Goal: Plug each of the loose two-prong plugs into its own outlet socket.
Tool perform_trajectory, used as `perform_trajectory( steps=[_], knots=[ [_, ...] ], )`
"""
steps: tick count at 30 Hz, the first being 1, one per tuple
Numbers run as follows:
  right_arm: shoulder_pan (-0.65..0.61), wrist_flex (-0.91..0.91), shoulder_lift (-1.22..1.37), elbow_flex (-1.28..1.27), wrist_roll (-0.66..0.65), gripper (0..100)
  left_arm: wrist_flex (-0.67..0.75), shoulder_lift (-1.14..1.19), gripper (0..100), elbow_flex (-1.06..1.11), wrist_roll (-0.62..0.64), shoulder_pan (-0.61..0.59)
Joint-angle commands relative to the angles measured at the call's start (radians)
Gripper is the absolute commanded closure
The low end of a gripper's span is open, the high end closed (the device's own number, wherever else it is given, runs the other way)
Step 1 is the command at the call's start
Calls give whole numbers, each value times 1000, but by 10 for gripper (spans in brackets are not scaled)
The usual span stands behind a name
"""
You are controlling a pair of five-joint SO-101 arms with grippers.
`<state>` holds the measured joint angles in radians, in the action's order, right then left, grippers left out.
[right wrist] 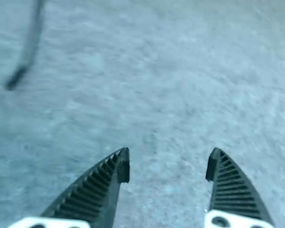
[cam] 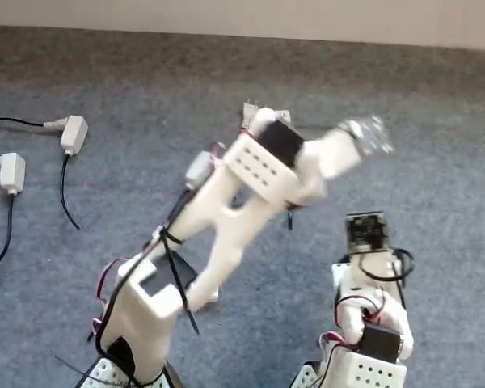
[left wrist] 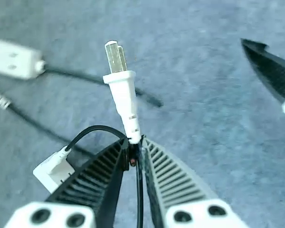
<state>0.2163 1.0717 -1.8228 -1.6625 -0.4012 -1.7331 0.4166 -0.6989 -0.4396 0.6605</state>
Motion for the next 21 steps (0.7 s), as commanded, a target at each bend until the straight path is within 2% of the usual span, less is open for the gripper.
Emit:
perform_trajectory(
  steps=[1, 4, 10, 13, 16, 21],
  knots=[
    [70, -12, -10, -111, -14, 735, -6, -64, 996, 15, 8, 91],
    [70, -12, -10, -111, -12, 735, 8, -45, 996, 16, 9, 19],
    [68, -13, -10, -114, -12, 735, 184, 107, 996, 61, 6, -374],
    [44, -13, -10, -114, -14, 735, 213, 200, 996, 61, -40, -489],
    [7, -13, -10, -117, -14, 735, 213, 240, 996, 65, -61, -501],
    [5, -16, -10, -120, -14, 735, 216, 254, 996, 65, -60, -440]
  ],
)
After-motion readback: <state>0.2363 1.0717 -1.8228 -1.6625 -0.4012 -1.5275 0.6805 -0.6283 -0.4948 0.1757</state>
